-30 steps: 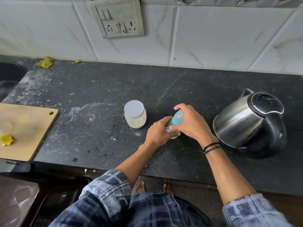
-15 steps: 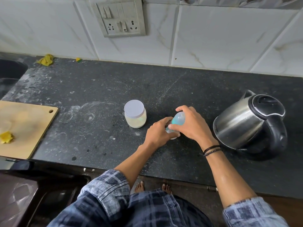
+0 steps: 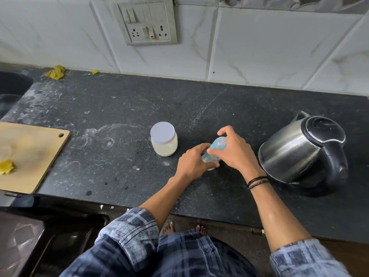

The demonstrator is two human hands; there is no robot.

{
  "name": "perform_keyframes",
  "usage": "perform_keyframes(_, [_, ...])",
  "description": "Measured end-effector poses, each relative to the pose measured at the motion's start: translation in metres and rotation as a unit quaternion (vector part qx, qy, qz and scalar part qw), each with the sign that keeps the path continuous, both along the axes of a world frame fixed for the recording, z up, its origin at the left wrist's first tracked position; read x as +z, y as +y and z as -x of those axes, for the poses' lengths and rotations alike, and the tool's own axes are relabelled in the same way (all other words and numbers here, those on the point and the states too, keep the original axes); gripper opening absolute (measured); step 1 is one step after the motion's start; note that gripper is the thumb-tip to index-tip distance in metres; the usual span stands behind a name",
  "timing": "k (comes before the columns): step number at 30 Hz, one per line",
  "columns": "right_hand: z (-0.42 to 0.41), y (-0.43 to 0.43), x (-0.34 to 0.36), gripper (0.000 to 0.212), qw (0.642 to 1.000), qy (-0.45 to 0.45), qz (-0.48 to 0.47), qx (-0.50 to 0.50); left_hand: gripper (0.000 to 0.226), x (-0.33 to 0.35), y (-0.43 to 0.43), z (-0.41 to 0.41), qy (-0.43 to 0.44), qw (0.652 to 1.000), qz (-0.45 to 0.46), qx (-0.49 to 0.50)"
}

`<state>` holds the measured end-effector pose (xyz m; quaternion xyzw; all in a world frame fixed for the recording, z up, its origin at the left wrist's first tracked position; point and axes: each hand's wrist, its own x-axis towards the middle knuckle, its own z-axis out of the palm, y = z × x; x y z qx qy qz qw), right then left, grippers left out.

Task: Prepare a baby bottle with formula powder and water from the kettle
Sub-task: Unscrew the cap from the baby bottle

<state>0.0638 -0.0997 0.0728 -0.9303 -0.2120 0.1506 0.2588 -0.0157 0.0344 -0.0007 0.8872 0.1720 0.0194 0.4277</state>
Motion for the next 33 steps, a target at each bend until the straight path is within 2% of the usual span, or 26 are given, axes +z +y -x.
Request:
perform_keyframes(3, [-0.0001, -0.0004, -0.0007, 0.055, 1.0, -0.002, 0.005, -0.002, 0.068, 0.0012, -0.001, -0.0002, 0.002, 1.0, -0.004, -0.004])
perform_keyframes(10, [0.0024, 0.0018, -0.003, 0.072, 1.0, 0.014, 0.005, 0.024, 0.065, 0.0038, -0.0013, 0.0009, 0.002, 1.0, -0.009, -0.002])
perform_keyframes(15, [0.0007, -0.0003, -0.0037, 0.062, 1.0, -0.01, 0.014, 0.009, 0.069, 0.0036, -0.0013, 0.0008, 0.007, 1.0, -0.009, -0.004])
perform_keyframes(21, [0.0012, -0.0011, -0.0031, 0.081, 0.999, 0.022, 0.001, 0.028, 0.066, 0.004, -0.0011, -0.0001, 0.003, 1.0, -0.018, -0.01])
perform_keyframes(26, [0.0013, -0.0028, -0.0037, 0.07, 1.0, 0.001, 0.004, 0.007, 0.065, 0.0048, -0.0024, 0.0012, 0.0, 1.0, -0.018, -0.01])
perform_keyframes(31, [0.0017, -0.0024, -0.0011, 0.089, 0.998, 0.031, -0.012, 0.047, 0.068, 0.0046, -0.0028, 0.0006, 0.002, 1.0, -0.019, -0.011])
perform_keyframes(33, [0.0013, -0.0019, -0.0006, 0.084, 0.999, 0.023, -0.018, 0.03, 0.066, 0.005, -0.0031, 0.0011, -0.001, 1.0, -0.017, -0.007])
